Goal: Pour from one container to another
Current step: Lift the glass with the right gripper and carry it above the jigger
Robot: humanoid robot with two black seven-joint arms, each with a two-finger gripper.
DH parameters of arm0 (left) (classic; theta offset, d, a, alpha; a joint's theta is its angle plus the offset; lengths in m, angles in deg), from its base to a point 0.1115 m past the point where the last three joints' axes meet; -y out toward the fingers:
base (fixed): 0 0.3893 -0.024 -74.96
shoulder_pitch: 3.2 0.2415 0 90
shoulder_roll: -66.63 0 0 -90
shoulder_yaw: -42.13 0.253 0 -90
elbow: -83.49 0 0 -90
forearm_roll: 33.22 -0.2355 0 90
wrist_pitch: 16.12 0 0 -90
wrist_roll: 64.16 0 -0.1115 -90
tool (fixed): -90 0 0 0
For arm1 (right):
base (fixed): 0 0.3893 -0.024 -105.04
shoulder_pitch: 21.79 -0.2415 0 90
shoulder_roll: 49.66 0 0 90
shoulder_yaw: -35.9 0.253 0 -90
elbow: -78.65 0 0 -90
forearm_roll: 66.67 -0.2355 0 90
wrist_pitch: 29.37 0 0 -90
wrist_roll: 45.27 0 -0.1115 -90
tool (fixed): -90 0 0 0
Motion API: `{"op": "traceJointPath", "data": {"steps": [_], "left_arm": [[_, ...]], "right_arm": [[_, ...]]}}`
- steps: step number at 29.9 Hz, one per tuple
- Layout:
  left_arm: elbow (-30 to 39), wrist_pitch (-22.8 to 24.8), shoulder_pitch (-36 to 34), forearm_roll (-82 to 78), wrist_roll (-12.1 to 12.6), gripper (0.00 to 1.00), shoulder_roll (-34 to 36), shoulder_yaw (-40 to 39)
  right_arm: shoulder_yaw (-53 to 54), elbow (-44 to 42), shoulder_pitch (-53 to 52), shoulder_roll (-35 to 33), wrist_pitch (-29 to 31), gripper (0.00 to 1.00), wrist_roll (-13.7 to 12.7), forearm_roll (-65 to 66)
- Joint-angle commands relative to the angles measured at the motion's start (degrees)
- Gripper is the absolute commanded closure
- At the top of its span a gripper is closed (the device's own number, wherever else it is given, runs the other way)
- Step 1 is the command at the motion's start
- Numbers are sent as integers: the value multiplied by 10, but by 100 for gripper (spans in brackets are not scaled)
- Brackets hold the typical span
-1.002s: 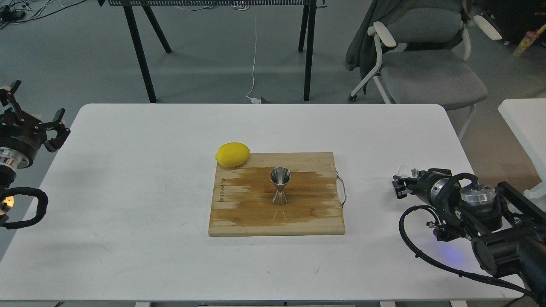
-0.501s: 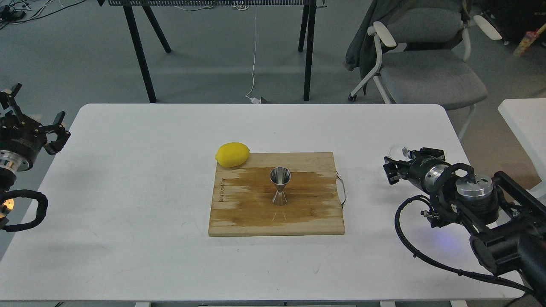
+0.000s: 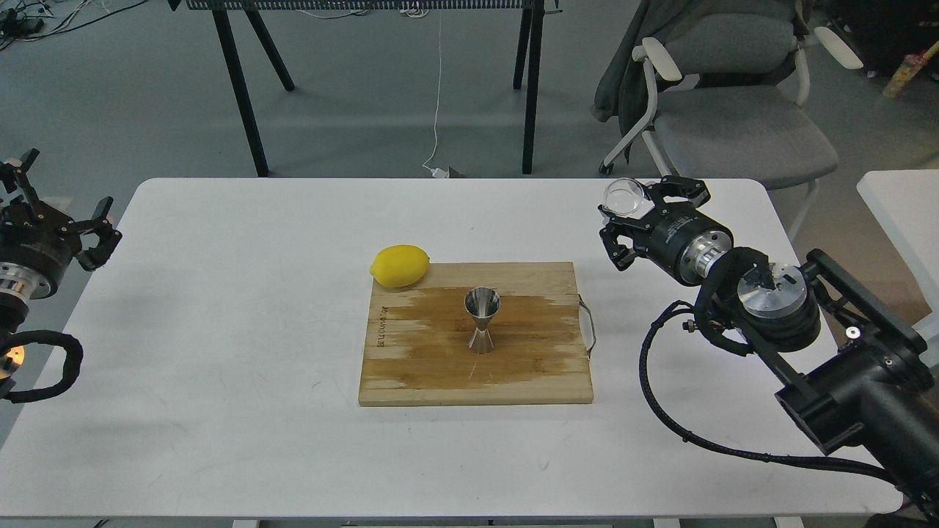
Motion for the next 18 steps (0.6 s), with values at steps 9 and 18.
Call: {"op": "traceJointPath", "data": {"steps": [9, 18], "left_arm": [[0, 0, -1, 0, 0, 0, -1, -1], [-1, 0, 0, 0, 0, 0, -9, -1]], "right_arm": [[-180, 8, -82, 15, 14, 52, 0, 128], [-264, 29, -120, 14, 15, 51, 0, 228]]}}
